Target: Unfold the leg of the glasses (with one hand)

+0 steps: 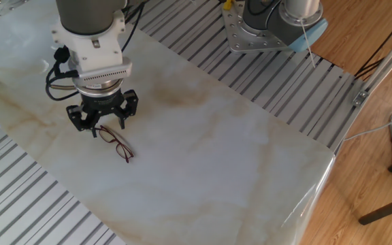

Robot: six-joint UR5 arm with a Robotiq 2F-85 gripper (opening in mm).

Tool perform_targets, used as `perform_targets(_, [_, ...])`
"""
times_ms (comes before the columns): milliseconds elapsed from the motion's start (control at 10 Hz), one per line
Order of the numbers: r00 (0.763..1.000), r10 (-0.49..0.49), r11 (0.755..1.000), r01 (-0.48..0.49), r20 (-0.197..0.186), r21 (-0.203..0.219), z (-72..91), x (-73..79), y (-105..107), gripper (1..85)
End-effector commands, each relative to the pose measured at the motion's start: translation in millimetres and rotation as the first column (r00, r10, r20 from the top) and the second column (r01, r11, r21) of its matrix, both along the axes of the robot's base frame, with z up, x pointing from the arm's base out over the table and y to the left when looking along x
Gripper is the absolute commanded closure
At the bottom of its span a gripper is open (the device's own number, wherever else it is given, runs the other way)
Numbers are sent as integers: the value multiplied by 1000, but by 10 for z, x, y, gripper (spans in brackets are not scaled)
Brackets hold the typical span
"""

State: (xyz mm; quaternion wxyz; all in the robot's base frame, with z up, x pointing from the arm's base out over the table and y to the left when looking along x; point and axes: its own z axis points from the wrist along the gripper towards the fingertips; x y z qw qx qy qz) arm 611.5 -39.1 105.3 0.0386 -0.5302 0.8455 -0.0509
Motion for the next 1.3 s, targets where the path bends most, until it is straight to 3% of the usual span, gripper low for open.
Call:
perform_targets(0, [999, -8, 1000, 7, -34, -9, 109, -159, 28, 290])
perform_targets(300, [1000, 23, 999, -23, -7, 29, 76, -79, 111, 290])
perform_targets(500, [999, 37, 999, -37, -3, 18, 78, -67, 87, 290])
perform_targets(700, [999, 37, 999, -39, -33, -36, 78, -139, -56, 290])
perform_targets(900, [998, 44, 999, -44, -45, 2, 69, -175, 42, 287])
perform_targets(1200, [997, 76, 997, -75, -25, 19, 27, -99, 77, 287])
